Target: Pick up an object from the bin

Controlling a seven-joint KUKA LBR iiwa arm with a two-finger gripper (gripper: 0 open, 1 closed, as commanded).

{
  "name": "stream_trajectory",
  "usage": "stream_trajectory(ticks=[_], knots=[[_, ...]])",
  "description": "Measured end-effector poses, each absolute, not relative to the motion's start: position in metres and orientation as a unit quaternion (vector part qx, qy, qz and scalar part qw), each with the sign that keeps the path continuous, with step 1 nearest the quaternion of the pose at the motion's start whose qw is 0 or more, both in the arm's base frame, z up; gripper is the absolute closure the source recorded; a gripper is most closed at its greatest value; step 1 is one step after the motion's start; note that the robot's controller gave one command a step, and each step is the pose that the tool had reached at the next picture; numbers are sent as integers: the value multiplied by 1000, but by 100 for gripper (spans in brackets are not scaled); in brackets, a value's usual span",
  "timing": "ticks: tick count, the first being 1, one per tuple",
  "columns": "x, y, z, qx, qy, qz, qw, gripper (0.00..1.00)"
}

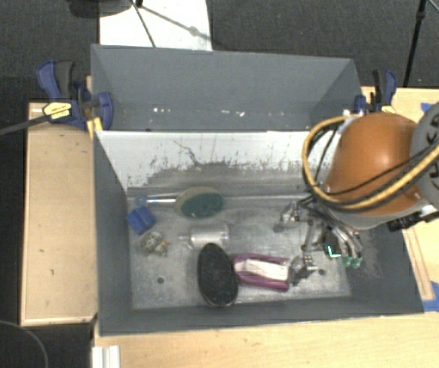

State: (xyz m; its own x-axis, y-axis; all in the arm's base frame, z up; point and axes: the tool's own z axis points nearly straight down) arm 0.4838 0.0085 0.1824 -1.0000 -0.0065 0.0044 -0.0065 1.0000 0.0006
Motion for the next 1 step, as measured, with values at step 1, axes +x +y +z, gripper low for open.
stream_trajectory(ticks=[1], knots=[[490, 23, 70, -64, -998, -1, -4, 0]])
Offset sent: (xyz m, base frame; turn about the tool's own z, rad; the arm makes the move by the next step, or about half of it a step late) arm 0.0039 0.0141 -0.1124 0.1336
